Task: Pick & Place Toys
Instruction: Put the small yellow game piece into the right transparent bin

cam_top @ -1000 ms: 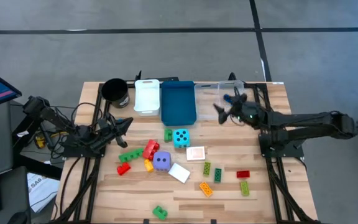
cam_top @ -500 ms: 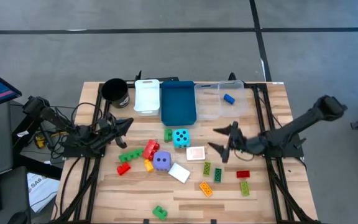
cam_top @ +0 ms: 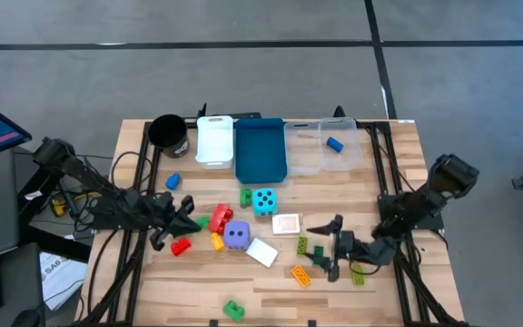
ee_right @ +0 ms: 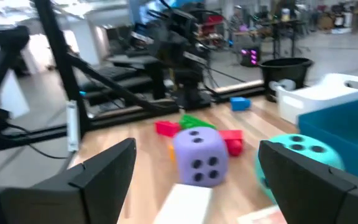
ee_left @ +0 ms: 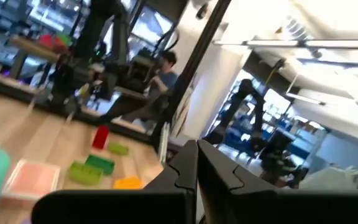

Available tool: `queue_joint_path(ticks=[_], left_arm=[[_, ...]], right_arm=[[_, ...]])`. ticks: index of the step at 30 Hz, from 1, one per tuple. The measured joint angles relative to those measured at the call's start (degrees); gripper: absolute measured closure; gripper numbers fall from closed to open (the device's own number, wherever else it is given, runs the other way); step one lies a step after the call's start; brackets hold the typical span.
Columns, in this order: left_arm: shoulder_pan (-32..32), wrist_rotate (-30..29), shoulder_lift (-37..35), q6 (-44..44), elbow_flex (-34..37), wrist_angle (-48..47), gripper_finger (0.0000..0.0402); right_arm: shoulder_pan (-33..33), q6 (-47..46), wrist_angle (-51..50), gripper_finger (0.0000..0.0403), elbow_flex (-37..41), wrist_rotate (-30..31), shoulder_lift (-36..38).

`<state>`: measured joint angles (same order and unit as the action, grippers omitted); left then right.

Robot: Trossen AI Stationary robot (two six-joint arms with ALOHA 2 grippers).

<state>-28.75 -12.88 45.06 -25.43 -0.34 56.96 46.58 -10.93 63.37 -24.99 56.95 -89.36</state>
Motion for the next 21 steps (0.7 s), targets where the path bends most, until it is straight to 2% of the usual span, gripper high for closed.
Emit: queue_joint_path(ticks=[4, 9, 13, 18, 21], left_arm=[[-1.1, -4.9, 5.5, -0.9, 0.0, 2.7, 0.0401], [-1.1, -5.8, 11.3, -0.1, 0.0, 10.7, 0.0401], [-1.1, -5.8, 13.8, 1.3, 0.0, 14.1, 0.0401], [-0.6, -6.3, 14.1, 1.4, 0.0, 14.2, 0.0401], [-0.6, -6.3, 14.1, 1.2, 0.0, 14.0, 0.0401]], right_arm=[[1.9, 1.0, 1.8, 0.0069, 0.0, 0.1, -1.0], [4.1, 0.7, 0.6, 0.0069, 0.0, 1.2, -0.9], [5.3, 0.4, -2.1, 0.0069, 0.0, 5.9, -0.9], [5.5, -0.5, -2.5, 0.0069, 0.0, 14.2, -0.9], [5.4, -1.2, -3.0, 0.0069, 0.0, 16.9, -0.9]])
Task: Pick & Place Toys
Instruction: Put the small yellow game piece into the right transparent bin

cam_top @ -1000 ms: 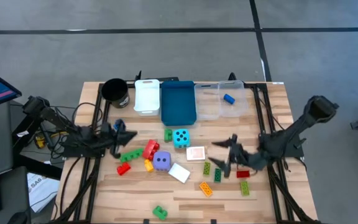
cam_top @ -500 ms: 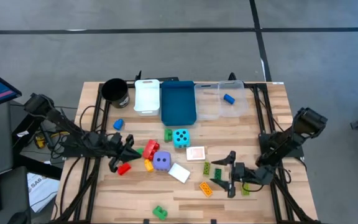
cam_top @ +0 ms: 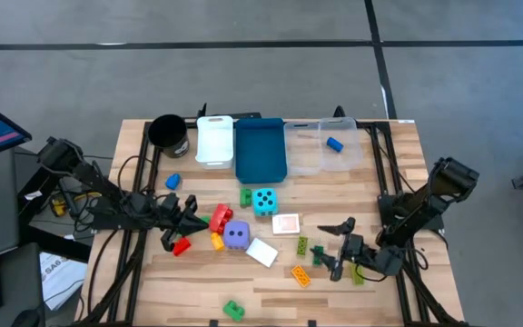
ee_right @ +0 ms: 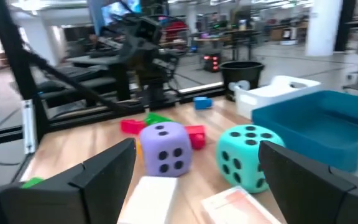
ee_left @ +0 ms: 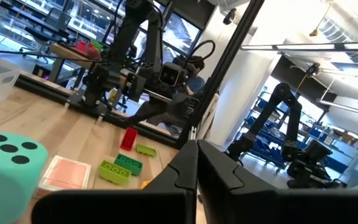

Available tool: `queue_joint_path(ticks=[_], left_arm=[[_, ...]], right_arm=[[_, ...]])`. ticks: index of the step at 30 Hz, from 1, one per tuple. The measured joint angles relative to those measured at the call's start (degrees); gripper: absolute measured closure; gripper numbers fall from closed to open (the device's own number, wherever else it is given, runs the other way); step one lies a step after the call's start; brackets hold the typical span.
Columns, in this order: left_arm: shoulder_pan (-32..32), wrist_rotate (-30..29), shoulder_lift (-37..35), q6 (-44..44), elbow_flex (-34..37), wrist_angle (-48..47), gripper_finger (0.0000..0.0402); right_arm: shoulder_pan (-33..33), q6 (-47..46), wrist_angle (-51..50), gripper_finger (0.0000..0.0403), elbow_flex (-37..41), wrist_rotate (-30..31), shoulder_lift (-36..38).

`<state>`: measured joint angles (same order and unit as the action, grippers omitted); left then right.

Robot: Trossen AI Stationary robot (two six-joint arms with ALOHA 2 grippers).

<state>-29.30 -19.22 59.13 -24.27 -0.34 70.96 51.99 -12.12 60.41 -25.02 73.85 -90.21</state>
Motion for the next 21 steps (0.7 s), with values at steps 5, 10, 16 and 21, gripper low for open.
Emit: queue_joint_path(ticks=[5, 10, 16, 21], left_arm=[[0.0, 0.0, 0.0, -0.2, 0.0, -0.2, 0.0401], [0.0, 0.0, 0.0, -0.2, 0.0, -0.2, 0.0401], [0.0, 0.0, 0.0, -0.2, 0.0, -0.2, 0.0401], [0.0, -0.1, 0.0, -0.2, 0.0, -0.3, 0.0401]], right_arm=[[-0.4, 0.2, -0.1, 0.0069, -0.1, 0.1, 0.0], [-2.0, 0.0, -3.4, 0.0069, -0.1, -9.1, 0.0], [-8.1, -4.5, -5.2, 0.0069, -0.1, -33.0, 0.0], [-12.5, -9.4, -6.7, 0.0069, -0.2, -41.3, -0.6]])
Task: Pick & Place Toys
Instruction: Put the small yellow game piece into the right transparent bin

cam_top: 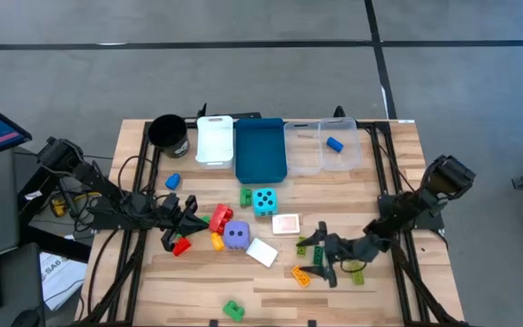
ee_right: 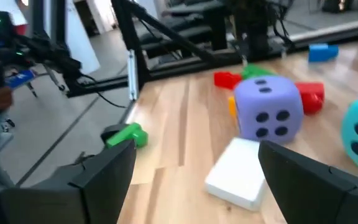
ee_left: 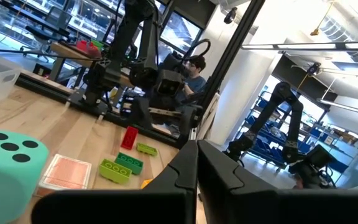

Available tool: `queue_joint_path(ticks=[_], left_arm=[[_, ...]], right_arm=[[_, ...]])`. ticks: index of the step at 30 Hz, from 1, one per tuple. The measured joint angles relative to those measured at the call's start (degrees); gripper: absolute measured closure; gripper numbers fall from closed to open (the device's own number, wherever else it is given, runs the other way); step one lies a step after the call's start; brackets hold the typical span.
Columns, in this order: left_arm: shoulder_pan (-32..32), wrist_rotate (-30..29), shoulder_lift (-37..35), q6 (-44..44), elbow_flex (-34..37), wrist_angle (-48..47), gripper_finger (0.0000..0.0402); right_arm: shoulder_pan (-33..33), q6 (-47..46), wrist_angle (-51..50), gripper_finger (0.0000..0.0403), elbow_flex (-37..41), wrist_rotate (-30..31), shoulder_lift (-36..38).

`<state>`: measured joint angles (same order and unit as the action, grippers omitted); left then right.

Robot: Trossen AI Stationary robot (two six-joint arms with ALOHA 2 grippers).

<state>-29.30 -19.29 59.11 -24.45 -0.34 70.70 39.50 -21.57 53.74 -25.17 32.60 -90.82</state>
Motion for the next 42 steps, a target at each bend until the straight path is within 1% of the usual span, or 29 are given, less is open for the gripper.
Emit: queue_joint_path(ticks=[3, 6, 9, 11, 14, 16, 19, 22, 24, 27, 32, 34, 36, 40, 42], left_arm=[[0.0, 0.0, 0.0, 0.0, 0.0, -0.3, 0.0401], [0.0, 0.0, 0.0, 0.0, 0.0, -0.3, 0.0402], [0.0, 0.0, 0.0, 0.0, 0.0, -0.3, 0.0402], [0.0, 0.0, 0.0, 0.0, 0.0, -0.3, 0.0401], [0.0, -0.4, 0.0, 0.1, 0.0, -0.3, 0.0401], [0.0, -1.2, 0.0, 0.1, 0.0, -0.2, 0.0401], [0.0, -2.4, 0.0, 0.2, 0.0, 0.5, 0.0402], [0.0, -2.8, 0.0, 0.2, 0.0, 1.4, 0.0401], [0.0, -2.8, 0.0, 0.2, 0.0, 2.9, 0.0401], [0.0, -2.7, 0.0, 0.2, 0.0, 5.9, 0.0401], [0.0, -2.7, 0.0, 0.2, 0.0, 9.1, 0.0402], [0.0, -2.7, 0.0, 0.2, 0.0, 9.5, 0.0401], [0.0, -2.7, 0.0, 0.2, 0.0, 9.7, 0.0401], [0.0, -2.6, 0.0, 0.0, 0.0, 9.7, 0.0401], [0.0, -2.6, 0.0, -0.2, 0.0, 9.7, 0.0401]], right_arm=[[-0.2, -3.3, -2.8, 0.0069, -0.1, 0.4, -0.5], [-0.7, -9.2, -12.4, 0.0070, -2.9, 0.6, -0.2], [-0.8, -15.2, -28.3, 0.0075, -9.4, 2.2, -0.1], [-0.8, -19.7, -40.9, 0.0079, -14.9, 3.1, -0.3], [0.4, -25.2, -56.2, 0.0085, -23.6, 4.9, -2.8], [1.7, -27.8, -62.7, 0.0087, -29.1, 7.0, -5.2], [3.5, -31.1, -69.4, 0.0087, -37.2, 9.0, -9.3], [4.8, -35.2, -76.3, 0.0087, -45.5, 9.5, -14.1], [5.4, -38.9, -83.1, 0.0087, -51.3, 9.7, -17.5], [6.2, -46.9, -95.8, 0.0088, -60.0, 9.7, -22.9], [8.4, -63.6, -117.8, 0.0088, -72.6, 9.7, -31.2], [9.4, -68.9, -122.7, 0.0088, -76.3, 9.1, -33.3], [10.4, -72.2, -125.5, 0.0088, -79.0, 7.8, -34.6], [11.5, -75.6, -125.4, 0.0088, -80.6, 5.6, -35.1], [11.5, -78.2, -125.9, 0.0088, -80.6, 2.9, -34.9]])
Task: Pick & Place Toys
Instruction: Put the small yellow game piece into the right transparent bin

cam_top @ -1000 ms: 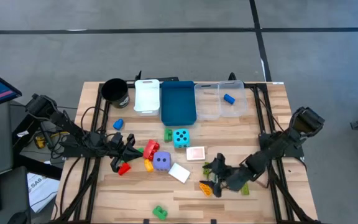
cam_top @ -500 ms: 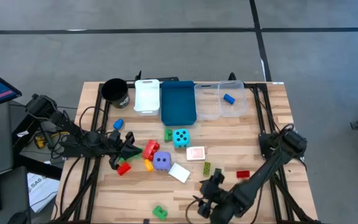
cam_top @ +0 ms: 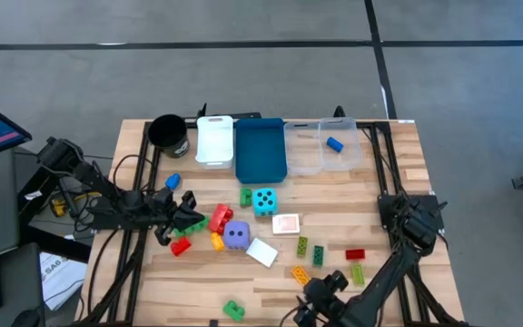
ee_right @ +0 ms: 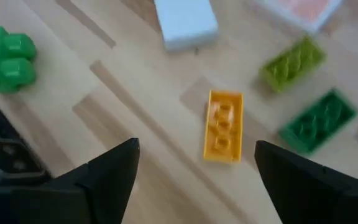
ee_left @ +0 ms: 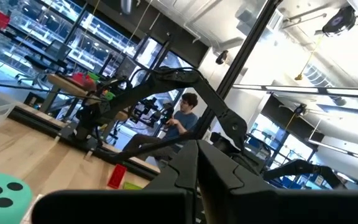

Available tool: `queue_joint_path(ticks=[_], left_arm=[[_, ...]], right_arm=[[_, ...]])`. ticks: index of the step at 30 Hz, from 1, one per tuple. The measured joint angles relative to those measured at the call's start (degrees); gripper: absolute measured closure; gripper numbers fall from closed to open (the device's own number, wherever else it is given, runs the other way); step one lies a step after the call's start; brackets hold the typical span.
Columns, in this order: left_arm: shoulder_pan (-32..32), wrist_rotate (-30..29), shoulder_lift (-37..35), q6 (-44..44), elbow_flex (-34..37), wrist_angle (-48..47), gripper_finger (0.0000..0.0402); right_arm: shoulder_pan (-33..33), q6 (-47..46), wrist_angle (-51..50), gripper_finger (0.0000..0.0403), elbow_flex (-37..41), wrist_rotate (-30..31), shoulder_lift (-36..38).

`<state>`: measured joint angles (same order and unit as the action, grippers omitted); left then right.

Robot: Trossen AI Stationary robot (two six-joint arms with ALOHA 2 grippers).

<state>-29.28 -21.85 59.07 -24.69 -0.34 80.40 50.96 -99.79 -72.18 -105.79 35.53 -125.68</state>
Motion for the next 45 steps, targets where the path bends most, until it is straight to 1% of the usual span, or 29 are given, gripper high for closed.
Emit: queue_joint_path(ticks=[2, 7, 10, 17, 21, 24, 26, 28, 33, 36, 40, 42, 45], left_arm=[[0.0, 0.2, 0.0, -1.9, 0.0, -0.5, 0.0401], [-0.3, 0.8, 0.0, -6.1, 0.0, -2.2, 0.0401], [-1.3, 0.9, 0.0, -6.2, 0.0, -2.1, 0.0401], [-2.3, 0.9, 0.0, -6.2, 0.0, -1.4, 0.0401], [-2.3, 0.9, 0.0, -6.2, 0.0, -1.4, 0.0401], [-2.3, 0.9, 0.0, -6.1, 0.0, -1.4, 0.0401], [-2.3, 0.9, 0.0, -6.1, 0.0, -1.5, 0.0401], [-2.3, 0.9, 0.0, -6.1, 0.0, -1.5, 0.0401], [-2.3, 0.9, 0.0, -6.1, 0.0, -1.5, 0.0401], [-2.3, 0.9, 0.0, -6.1, 0.0, -1.7, 0.0401], [-2.3, 0.9, 0.0, -6.1, 0.0, -1.9, 0.0401], [-2.3, 0.9, 0.0, -6.1, 0.0, -1.9, 0.0402], [-2.3, 0.9, 0.0, -6.1, 0.0, -1.9, 0.0401]], right_arm=[[-0.5, -0.9, -0.9, 0.0088, 0.0, -2.3, 0.2], [-2.0, -1.0, -1.4, 0.0088, 0.0, -3.6, 0.2], [-3.4, -1.0, -0.7, 0.0088, 0.1, -6.1, 0.2], [-5.4, 1.2, -0.7, 0.0088, 0.1, -6.2, 0.2], [-5.9, 2.1, -0.8, 0.0088, 0.1, -8.3, 0.0], [-6.2, 3.6, -1.7, 0.0088, 0.1, -7.8, -0.3], [-5.9, 4.3, -0.9, 0.0088, 0.5, -5.9, -0.2], [-5.0, 4.4, -0.5, 0.0088, 1.0, -2.6, -0.2], [-0.6, 3.6, 1.7, 0.0088, 2.9, 5.3, -0.2], [2.5, -0.4, 3.3, 0.0088, 4.7, 10.1, -0.2], [6.4, -8.4, 4.0, 0.0088, 8.0, 16.9, -0.3], [7.6, -10.9, 5.0, 0.0088, 10.0, 17.6, -0.2], [8.1, -11.0, 8.0, 0.0088, 13.5, 17.7, -0.2]])
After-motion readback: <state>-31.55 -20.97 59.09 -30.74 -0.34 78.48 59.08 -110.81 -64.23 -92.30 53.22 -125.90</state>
